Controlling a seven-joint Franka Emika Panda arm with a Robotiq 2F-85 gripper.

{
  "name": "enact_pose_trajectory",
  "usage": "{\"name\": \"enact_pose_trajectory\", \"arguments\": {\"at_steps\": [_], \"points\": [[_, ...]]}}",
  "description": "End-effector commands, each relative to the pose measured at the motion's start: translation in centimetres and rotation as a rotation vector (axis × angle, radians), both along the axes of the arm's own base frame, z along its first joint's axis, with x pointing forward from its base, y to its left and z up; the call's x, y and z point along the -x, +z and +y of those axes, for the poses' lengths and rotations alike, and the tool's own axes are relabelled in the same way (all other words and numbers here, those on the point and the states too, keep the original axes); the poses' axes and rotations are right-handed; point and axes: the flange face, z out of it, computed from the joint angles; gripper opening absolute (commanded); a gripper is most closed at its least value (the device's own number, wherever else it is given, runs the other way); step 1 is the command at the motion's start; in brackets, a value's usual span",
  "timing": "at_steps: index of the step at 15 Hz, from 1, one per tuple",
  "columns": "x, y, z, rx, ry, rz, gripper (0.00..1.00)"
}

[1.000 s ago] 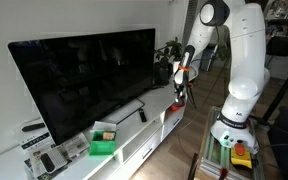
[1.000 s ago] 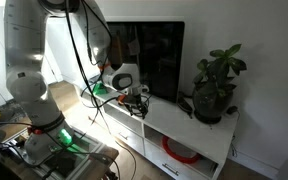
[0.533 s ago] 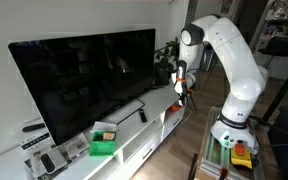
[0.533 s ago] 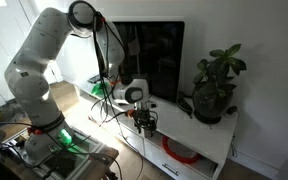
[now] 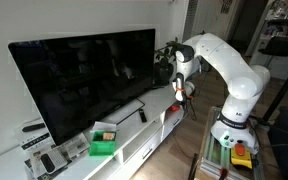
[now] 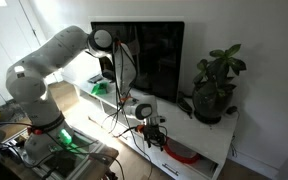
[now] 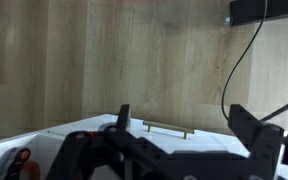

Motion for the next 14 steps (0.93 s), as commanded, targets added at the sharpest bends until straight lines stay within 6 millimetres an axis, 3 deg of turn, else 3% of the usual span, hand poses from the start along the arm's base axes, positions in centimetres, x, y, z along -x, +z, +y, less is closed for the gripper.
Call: {"name": "enact_pose_trajectory", "arguments": {"at_steps": [1,5,8,9,14], "points": [[-1.5,-3.0,-1.1,0.041,0.025,-0.064,1.0],[-2.5,-4.5,-1.1,0.065,0.094,-0.153,1.0],[-2.1,-5.5,-1.3,0.059,0.108,-0.166,1.0],[-2.3,-4.6,-0.6,0.052,0.106,-0.14,1.0],[-2.1,-5.2,-0.9,0.055,0.105,-0.144,1.0]]}}
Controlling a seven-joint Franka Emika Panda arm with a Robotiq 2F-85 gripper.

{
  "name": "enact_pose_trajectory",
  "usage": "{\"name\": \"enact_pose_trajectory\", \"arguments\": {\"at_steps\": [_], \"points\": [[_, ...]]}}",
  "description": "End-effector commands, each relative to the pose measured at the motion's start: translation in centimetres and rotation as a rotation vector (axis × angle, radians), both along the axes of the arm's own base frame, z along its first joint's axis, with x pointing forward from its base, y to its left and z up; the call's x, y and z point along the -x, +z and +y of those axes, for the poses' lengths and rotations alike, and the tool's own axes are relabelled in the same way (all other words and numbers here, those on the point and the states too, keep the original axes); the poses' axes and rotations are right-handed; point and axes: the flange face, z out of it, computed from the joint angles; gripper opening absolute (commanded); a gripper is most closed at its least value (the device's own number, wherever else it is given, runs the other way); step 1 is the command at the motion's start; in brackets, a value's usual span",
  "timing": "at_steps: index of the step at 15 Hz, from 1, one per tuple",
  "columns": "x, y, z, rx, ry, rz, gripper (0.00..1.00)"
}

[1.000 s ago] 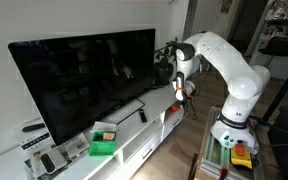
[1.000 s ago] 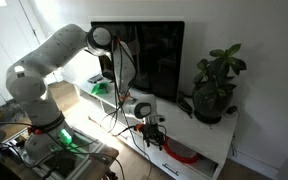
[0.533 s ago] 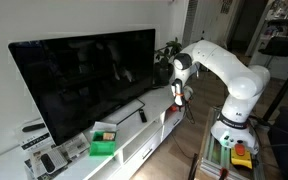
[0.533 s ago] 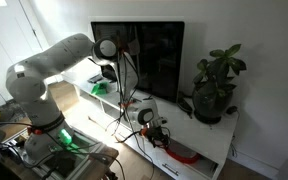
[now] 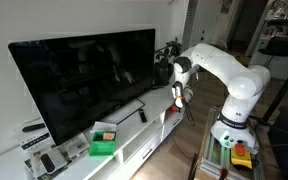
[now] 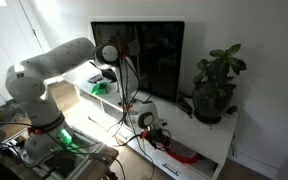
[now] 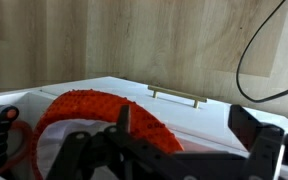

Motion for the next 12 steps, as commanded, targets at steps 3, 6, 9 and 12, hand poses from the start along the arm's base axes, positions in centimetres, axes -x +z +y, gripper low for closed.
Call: {"name": "enact_pose_trajectory", "arguments": {"at_steps": [3,6,9,12], "points": [[-0.04,-0.25,-0.33,0.006,0.011,-0.029,1.0],[-0.03,-0.6,-0.28,-0.009,0.033,-0.07,1.0],[-0.07,-0.44,-0.27,0.011,0.076,-0.115,1.0],[-0.2,-0.24,-0.37,0.035,0.113,-0.155,1.0]]}}
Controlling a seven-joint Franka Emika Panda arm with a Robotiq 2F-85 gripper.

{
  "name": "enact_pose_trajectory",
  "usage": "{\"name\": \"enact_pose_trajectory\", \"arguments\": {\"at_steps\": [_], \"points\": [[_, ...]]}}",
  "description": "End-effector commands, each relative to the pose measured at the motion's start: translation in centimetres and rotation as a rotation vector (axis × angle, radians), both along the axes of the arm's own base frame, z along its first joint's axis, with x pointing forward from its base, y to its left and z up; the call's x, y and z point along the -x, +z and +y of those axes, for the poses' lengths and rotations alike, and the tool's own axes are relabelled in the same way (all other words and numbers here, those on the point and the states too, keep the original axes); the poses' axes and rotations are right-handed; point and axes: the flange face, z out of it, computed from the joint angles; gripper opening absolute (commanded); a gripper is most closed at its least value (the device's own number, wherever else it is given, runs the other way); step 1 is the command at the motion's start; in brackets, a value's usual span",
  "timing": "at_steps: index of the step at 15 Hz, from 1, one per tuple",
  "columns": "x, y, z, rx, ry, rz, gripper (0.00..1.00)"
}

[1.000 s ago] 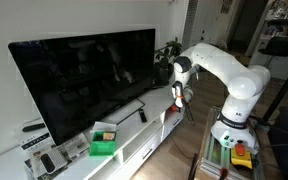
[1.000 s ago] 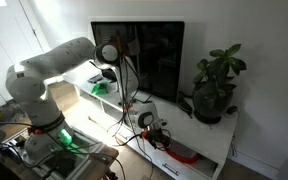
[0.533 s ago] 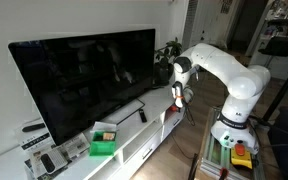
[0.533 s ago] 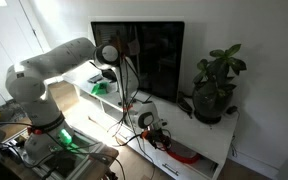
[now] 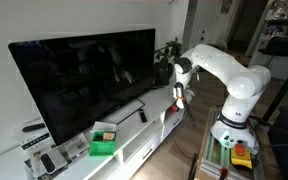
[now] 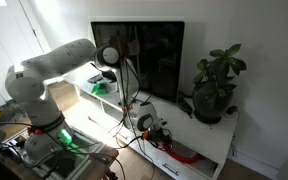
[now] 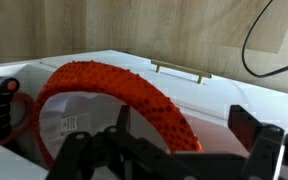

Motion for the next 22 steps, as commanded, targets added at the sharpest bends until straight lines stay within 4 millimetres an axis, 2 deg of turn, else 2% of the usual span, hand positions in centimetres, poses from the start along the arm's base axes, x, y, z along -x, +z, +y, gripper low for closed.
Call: {"name": "enact_pose_trajectory", "arguments": {"at_steps": [1,3,13,18,22], "points": [[0.1,-0.3,-0.4,0.032,0.055,-0.047,1.0],[0.1,-0.5,-0.2,0.024,0.069,-0.065,0.72],[0.2,-0.6,0.2,0.024,0.076,-0.023,0.02],[0.3,0.8,0.4,0.04,0.063,0.033,0.01],[1.6,2.9,-0.2,0.088,0.037,0.168,0.01]]}}
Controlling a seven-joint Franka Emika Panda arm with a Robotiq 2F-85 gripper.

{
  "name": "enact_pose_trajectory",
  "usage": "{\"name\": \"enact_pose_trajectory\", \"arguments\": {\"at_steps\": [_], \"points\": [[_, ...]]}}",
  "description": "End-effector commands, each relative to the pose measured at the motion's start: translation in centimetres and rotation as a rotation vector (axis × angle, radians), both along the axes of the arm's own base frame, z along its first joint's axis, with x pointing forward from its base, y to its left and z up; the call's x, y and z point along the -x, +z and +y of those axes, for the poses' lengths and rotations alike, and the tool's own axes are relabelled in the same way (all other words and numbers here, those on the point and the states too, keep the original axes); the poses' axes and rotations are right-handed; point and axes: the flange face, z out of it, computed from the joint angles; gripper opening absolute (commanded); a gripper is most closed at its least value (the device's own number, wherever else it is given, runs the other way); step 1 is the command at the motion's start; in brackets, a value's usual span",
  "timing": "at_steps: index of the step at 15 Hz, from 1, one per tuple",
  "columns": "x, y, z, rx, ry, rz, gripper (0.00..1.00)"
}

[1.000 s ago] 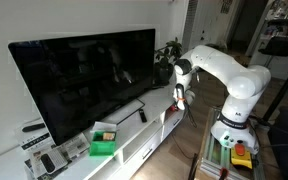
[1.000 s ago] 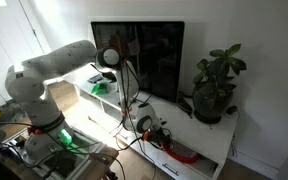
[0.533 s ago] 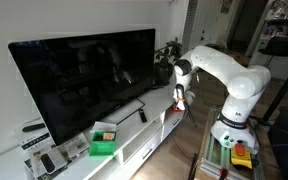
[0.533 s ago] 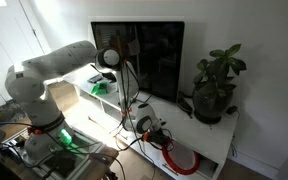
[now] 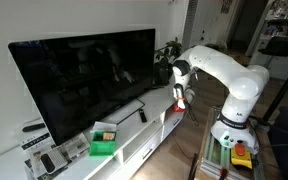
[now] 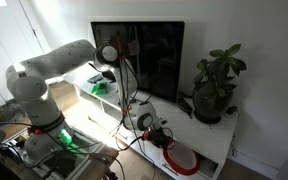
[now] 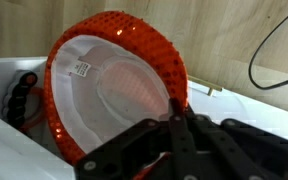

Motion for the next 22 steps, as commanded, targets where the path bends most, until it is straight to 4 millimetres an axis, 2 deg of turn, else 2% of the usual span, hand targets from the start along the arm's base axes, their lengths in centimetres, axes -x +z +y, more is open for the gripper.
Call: {"name": "enact_pose_trajectory", "arguments": {"at_steps": [1,4,9,13,17,22], "points": [[1.6,2.8,0.1,0.045,-0.026,0.136,0.01],[2.9,4.1,0.5,0.049,-0.027,0.239,0.01],[4.6,6.8,1.6,0.092,0.03,0.308,0.01],[6.5,9.9,3.3,0.087,0.083,0.403,0.01],[8.3,13.3,3.9,0.174,0.065,0.468,0.01],[9.0,18.4,5.7,0.294,0.097,0.492,0.01]]}}
